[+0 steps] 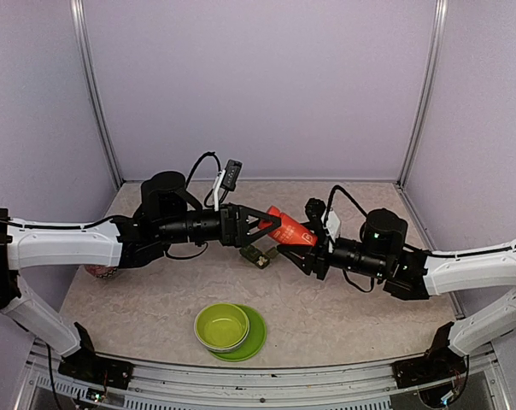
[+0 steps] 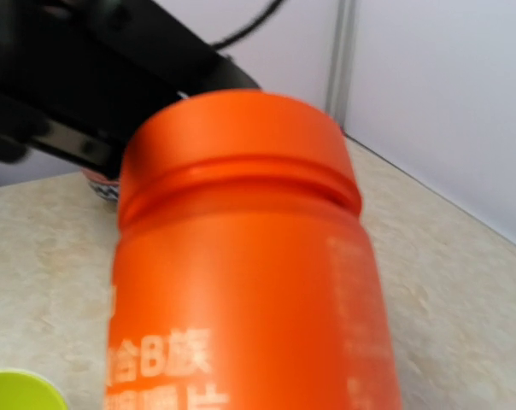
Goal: Sort the pills into containers
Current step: Screw the lid of the pill bottle onto the pill bottle.
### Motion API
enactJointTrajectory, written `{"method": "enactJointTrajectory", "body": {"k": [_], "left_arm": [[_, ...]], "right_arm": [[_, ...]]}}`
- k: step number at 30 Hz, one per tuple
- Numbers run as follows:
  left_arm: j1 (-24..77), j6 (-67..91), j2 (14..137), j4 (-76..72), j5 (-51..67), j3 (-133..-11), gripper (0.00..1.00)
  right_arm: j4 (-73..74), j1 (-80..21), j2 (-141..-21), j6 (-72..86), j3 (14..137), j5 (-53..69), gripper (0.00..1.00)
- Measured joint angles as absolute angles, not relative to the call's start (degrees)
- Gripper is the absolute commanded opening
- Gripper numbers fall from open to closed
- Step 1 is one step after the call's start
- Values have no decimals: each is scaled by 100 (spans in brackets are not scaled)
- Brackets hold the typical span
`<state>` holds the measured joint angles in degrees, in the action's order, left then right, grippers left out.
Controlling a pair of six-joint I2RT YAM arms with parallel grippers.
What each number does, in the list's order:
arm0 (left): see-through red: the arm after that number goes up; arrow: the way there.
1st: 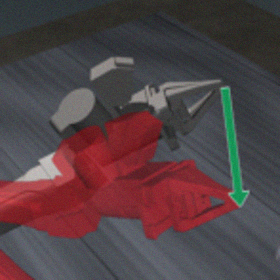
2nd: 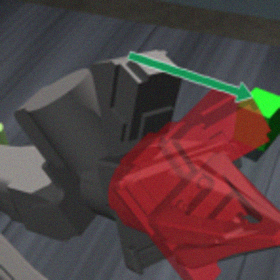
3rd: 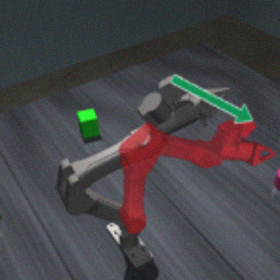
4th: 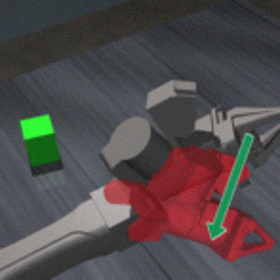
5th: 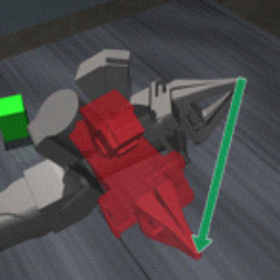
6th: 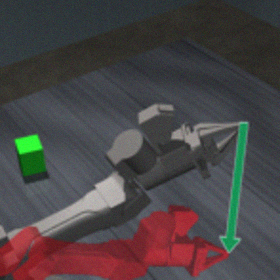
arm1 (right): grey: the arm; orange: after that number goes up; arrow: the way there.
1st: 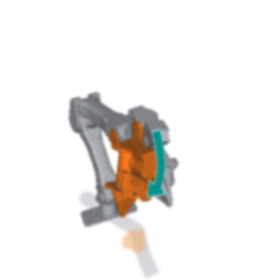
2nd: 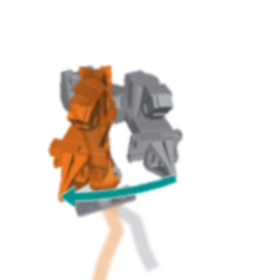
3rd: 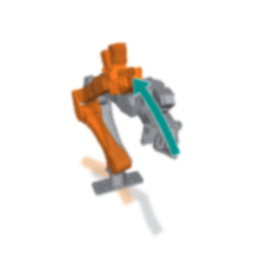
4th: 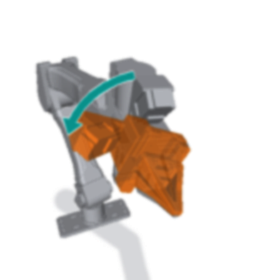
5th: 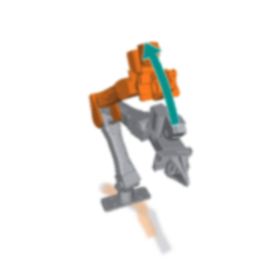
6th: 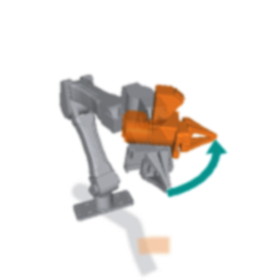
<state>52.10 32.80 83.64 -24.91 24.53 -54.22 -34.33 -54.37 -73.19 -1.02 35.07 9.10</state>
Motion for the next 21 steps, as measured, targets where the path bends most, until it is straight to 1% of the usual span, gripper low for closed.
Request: {"method": "enactJointTrajectory", "body": {"k": [10, 21], "left_arm": [[5203, 3304, 8420, -2499, 2534, -5422, 99], [5172, 3301, 8444, -2504, 2554, -5422, 99]], "right_arm": [[-3400, -5437, -7408, -97, 3507, 683, 42], [-3618, -5454, -7806, -67, 3509, 1245, 41]]}}
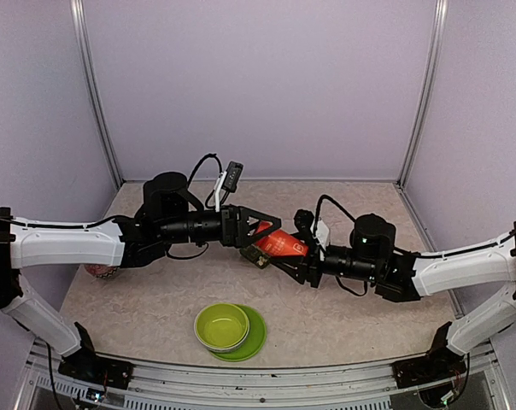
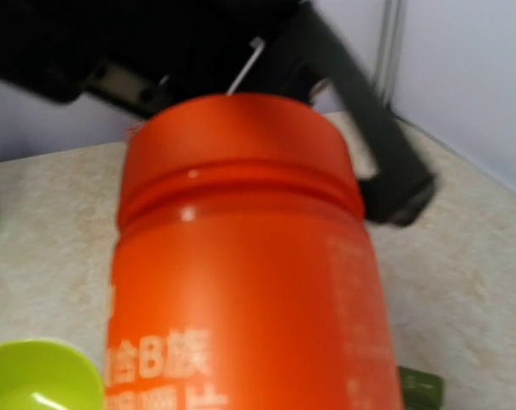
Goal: Sort the pills into containers
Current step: Screw the lid of the pill bottle onto the pill bottle.
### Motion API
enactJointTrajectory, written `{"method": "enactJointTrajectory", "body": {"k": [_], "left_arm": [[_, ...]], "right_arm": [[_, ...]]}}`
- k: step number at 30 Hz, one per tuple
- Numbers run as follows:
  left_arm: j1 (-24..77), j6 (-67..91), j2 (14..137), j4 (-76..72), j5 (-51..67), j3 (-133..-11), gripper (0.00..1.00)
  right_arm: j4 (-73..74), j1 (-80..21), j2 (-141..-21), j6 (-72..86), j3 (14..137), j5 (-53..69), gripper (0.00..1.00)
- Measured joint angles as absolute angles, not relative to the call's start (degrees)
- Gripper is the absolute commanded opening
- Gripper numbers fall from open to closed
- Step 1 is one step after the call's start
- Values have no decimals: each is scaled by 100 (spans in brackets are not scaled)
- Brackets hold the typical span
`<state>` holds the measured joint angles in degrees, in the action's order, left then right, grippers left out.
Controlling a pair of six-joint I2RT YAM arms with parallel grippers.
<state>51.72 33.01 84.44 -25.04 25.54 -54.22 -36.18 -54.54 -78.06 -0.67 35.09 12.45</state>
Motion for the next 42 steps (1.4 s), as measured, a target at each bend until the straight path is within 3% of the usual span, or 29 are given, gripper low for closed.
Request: {"method": "enactJointTrajectory", "body": {"k": [11, 19, 27, 42], "left_arm": [[5159, 3293, 8418, -2650, 2604, -5424, 99], [5070, 3347, 8416, -2604, 2515, -5413, 99], [5057, 3358, 8488, -2534, 2545, -5415, 99], [5057, 3308, 8508, -2655, 2676, -5415, 99]], "right_arm": [[-3476, -5500, -7944, -78, 3570, 1404, 41], [-3374, -5500, -7400, -209, 3568, 762, 41], [-3260, -5500, -7596, -211, 3632, 397, 41], [-3214, -5500, -8167, -207, 3802, 1157, 40]]}}
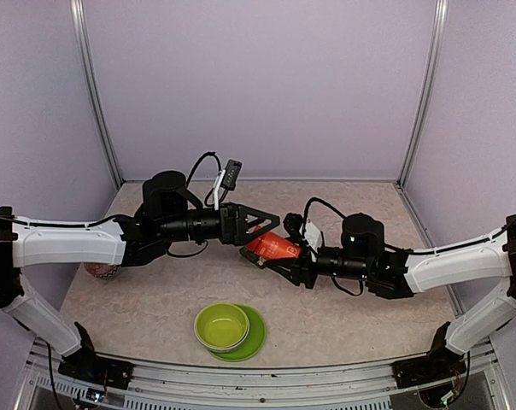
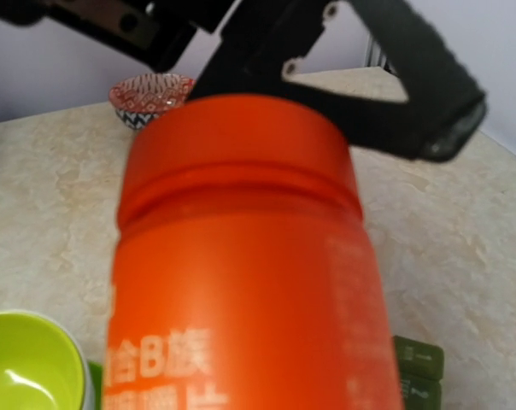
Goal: Sort the pills into containers
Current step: Screw the lid of the pill bottle onto the pill bottle.
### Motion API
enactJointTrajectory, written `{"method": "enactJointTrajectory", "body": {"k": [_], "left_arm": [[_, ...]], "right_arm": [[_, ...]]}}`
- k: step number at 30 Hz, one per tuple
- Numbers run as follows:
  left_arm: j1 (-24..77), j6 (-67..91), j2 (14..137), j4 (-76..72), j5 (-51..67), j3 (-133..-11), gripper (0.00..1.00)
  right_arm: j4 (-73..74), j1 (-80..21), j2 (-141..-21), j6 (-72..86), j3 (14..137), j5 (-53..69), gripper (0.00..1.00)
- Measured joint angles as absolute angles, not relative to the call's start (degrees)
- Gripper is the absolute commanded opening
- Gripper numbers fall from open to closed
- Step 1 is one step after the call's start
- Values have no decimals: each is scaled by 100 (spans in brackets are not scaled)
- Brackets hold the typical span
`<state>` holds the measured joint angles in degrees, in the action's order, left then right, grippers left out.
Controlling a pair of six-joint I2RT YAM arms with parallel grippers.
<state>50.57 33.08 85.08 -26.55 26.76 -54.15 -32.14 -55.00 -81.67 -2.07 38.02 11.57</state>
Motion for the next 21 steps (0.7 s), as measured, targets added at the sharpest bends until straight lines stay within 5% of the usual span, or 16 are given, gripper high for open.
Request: {"method": "enactJointTrajectory", "body": {"k": [13, 21], "left_arm": [[4877, 3354, 8368, -1868, 2639, -5430, 98], [4866, 3430, 8368, -1533, 2803, -5470, 79]], "right_arm": [[-3063, -5500, -7647, -829, 3743, 1177, 40], [-2980, -5500, -7570, -1142, 3726, 996, 40]]}}
